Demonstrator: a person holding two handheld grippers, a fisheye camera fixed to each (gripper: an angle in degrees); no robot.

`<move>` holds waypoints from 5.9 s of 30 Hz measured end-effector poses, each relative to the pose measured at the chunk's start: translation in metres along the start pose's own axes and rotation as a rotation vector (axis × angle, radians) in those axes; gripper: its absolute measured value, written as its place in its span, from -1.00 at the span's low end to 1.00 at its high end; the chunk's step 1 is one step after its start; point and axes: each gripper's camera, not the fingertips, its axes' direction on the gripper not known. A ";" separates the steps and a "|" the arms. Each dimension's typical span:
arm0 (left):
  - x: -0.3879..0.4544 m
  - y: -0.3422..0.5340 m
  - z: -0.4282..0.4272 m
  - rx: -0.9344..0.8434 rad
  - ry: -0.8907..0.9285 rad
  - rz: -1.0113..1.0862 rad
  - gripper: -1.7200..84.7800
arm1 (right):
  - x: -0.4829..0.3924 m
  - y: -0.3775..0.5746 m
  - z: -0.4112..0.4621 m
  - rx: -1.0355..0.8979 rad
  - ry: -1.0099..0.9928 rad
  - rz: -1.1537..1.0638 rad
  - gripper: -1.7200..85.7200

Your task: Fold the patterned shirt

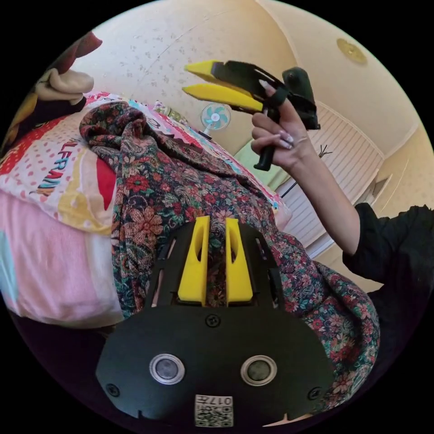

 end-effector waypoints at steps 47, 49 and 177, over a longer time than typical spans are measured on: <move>-0.022 0.024 -0.096 0.138 0.179 0.094 -0.80 | 0.134 0.161 0.242 -0.245 -0.841 0.482 -0.67; -0.031 0.024 -0.101 0.157 0.201 0.050 -0.81 | 0.119 0.182 0.254 -0.292 -0.808 0.457 -0.69; 0.030 0.027 -0.065 -0.323 0.349 0.253 -0.75 | 0.156 0.329 -0.303 0.319 0.133 0.823 -0.90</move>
